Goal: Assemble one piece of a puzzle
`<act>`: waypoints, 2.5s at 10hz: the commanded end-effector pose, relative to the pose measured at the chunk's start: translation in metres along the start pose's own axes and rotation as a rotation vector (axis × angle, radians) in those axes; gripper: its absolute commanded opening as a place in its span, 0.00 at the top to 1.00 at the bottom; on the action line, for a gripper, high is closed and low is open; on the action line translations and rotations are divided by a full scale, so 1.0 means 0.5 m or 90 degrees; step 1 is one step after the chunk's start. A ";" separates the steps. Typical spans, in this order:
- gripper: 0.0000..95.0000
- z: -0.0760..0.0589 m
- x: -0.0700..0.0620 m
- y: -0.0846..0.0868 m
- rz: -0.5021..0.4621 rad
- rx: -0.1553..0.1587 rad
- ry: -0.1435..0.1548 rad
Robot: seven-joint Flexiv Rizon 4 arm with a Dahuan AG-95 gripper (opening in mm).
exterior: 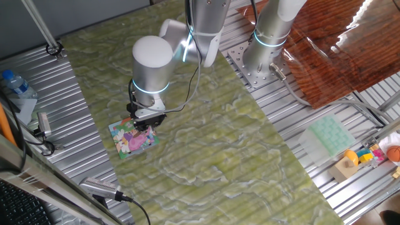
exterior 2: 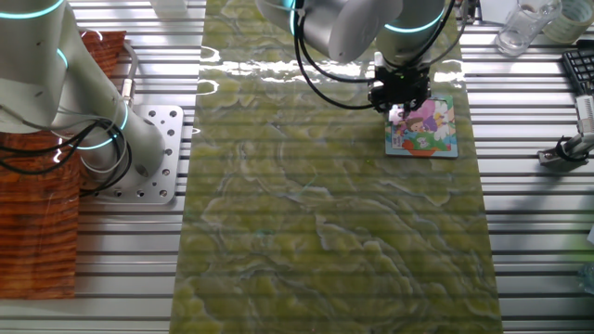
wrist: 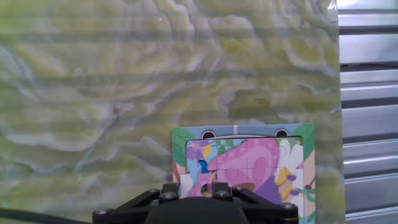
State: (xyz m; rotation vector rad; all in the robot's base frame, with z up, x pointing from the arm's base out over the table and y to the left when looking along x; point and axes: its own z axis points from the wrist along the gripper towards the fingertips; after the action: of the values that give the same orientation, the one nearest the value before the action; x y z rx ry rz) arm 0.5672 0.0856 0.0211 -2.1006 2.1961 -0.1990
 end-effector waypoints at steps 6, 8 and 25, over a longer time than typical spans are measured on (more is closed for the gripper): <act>0.80 0.001 0.001 -0.001 -0.007 0.005 0.001; 0.60 0.001 0.001 -0.001 -0.008 0.005 0.001; 1.00 -0.010 0.006 -0.002 0.085 -0.086 -0.023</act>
State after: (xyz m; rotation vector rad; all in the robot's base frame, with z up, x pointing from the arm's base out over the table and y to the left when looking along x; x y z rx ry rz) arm 0.5681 0.0833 0.0258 -1.9958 2.3796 0.0010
